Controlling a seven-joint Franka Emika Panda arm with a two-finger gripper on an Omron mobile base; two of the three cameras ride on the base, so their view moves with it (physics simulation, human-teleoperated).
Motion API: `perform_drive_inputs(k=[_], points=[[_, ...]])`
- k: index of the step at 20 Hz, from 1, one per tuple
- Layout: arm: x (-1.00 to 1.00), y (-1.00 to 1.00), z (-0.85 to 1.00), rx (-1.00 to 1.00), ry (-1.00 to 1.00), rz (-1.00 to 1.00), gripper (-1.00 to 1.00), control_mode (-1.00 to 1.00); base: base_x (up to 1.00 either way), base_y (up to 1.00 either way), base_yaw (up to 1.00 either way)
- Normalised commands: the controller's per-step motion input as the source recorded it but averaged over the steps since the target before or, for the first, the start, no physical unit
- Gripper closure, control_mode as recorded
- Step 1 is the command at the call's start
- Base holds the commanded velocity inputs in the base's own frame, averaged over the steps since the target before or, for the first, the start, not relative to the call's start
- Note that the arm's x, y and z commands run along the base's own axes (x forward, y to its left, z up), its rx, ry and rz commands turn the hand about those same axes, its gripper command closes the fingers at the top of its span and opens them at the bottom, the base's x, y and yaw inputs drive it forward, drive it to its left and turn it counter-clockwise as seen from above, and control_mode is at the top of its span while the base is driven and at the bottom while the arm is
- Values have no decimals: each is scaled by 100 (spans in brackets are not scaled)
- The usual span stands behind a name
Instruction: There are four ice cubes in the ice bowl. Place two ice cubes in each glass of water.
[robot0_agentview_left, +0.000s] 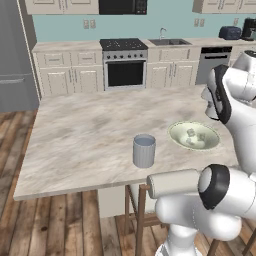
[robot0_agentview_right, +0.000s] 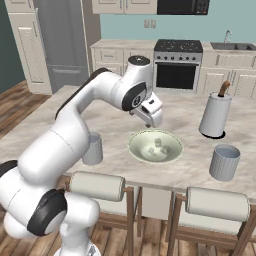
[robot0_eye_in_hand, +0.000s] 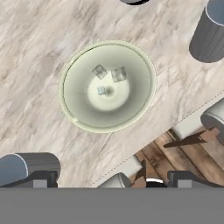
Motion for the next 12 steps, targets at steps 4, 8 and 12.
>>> perform_drive_inputs(k=[4,8,12], points=[[0,39,-28,0,0,15,-100,-100,0,0,0],[2,13,-37,0,1,14,-100,-100,0,0,0],[5,0,-42,0,0,10,-100,-100,0,0,0]])
